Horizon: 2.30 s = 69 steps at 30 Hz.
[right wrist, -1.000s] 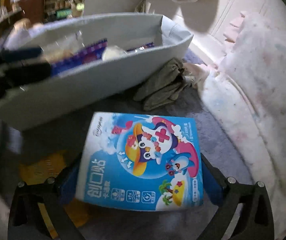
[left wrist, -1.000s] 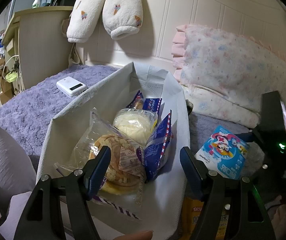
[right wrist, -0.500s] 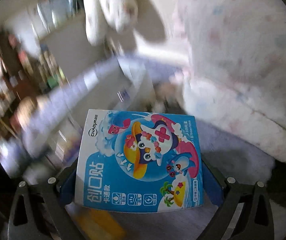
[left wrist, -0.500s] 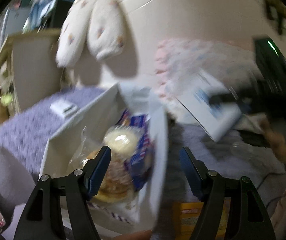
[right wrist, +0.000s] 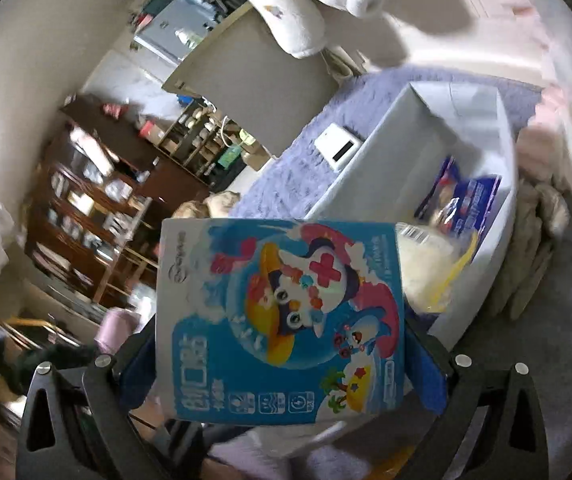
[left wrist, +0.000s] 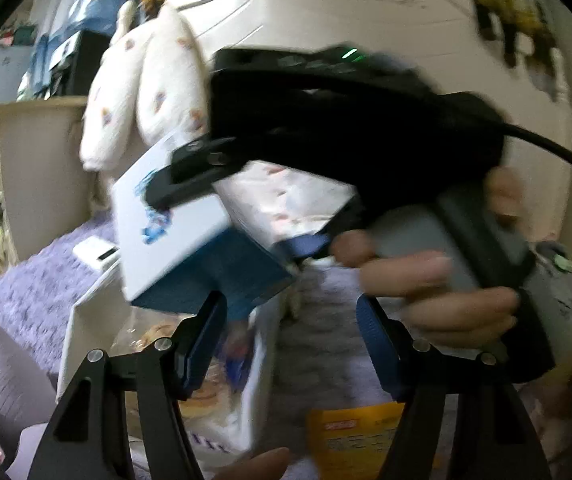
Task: Organize objects
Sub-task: 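Lift the blue box over the white bin and release it inside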
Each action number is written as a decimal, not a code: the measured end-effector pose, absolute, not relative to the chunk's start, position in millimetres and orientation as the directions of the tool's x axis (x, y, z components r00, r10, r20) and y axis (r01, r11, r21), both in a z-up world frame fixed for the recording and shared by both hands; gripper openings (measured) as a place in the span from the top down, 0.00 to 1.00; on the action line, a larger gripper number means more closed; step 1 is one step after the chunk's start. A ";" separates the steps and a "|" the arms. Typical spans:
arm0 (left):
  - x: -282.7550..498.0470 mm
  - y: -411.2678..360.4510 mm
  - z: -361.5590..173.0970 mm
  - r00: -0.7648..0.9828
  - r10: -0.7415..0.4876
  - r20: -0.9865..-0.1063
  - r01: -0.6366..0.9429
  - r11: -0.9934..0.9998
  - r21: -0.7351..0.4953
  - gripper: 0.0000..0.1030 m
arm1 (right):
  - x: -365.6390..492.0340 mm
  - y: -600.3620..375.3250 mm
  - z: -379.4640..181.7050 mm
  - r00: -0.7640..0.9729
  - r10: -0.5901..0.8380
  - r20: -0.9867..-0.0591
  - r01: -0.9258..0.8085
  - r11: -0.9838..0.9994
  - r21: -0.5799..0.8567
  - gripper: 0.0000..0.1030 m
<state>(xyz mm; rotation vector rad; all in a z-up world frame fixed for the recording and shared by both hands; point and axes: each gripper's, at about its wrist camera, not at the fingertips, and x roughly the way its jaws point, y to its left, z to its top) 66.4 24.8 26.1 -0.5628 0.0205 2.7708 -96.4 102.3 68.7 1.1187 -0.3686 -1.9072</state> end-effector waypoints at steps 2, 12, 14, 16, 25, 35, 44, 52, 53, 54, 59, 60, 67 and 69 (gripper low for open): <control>60.4 17.2 27.5 -0.872 0.292 -0.393 -0.279 -0.956 -0.090 0.34 | -88.4 102.9 74.2 -0.224 -0.781 -0.583 0.558 -0.593 0.580 0.00; 34.5 -25.0 27.6 -0.869 0.212 -0.448 -0.094 -0.958 -0.272 0.31 | -43.0 81.5 71.1 -0.268 -0.703 -0.659 0.629 -0.646 0.433 0.00; 38.6 -24.5 30.9 -0.887 0.186 -0.422 -0.079 -0.963 -0.258 0.31 | -41.4 83.0 72.7 -0.290 -0.719 -0.631 0.626 -0.642 0.444 0.00; 37.0 -28.1 35.2 -0.901 0.171 -0.399 -0.067 -0.963 -0.263 0.31 | -42.4 85.9 76.9 -0.333 -0.752 -0.568 0.611 -0.631 0.478 0.00; 32.9 -38.0 38.8 -0.893 0.162 -0.421 -0.038 -0.957 -0.288 0.28 | -48.1 105.1 86.4 -0.526 -0.714 -0.462 0.526 -0.700 0.483 0.00; 37.1 -50.9 35.9 -0.875 0.135 -0.464 0.042 -0.936 -0.351 0.30 | -40.1 107.9 95.1 -0.644 -0.647 -0.409 0.487 -0.759 0.432 0.00; 43.2 -42.3 38.3 -0.881 0.144 -0.451 0.014 -0.945 -0.328 0.30 | -91.4 78.8 64.8 -0.542 -0.663 -0.516 0.433 -0.747 0.505 0.00; 45.1 -23.9 39.7 -0.876 0.147 -0.460 -0.036 -0.970 -0.240 0.28 | -86.0 52.8 40.4 -0.385 -0.674 -0.630 0.582 -0.708 0.401 0.00; 42.7 -28.1 39.7 -0.877 0.132 -0.463 -0.014 -0.968 -0.249 0.28 | -85.8 54.5 41.5 -0.338 -0.702 -0.627 0.597 -0.675 0.434 0.00; 40.6 -33.8 39.7 -0.877 0.117 -0.466 0.012 -0.964 -0.265 0.28 | -84.2 56.2 43.2 -0.292 -0.726 -0.623 0.610 -0.643 0.463 0.00; 39.3 -45.7 41.7 -0.884 0.084 -0.460 0.065 -0.952 -0.299 0.25 | -70.0 62.6 57.3 -0.240 -0.751 -0.615 0.630 -0.603 0.490 0.00; 38.7 -45.5 41.3 -0.883 0.082 -0.462 0.066 -0.953 -0.295 0.25 | -65.4 66.2 63.7 -0.225 -0.780 -0.584 0.649 -0.567 0.508 0.00; 33.5 -50.3 34.4 -0.856 0.074 -0.512 0.098 -0.948 -0.302 0.25 | -27.3 97.5 107.5 -0.440 -0.827 -0.351 0.708 -0.560 0.430 0.00; 36.2 -49.8 35.8 -0.861 0.076 -0.502 0.091 -0.950 -0.300 0.25 | -22.1 98.2 111.3 -0.500 -0.779 -0.378 0.682 -0.623 0.383 0.00</control>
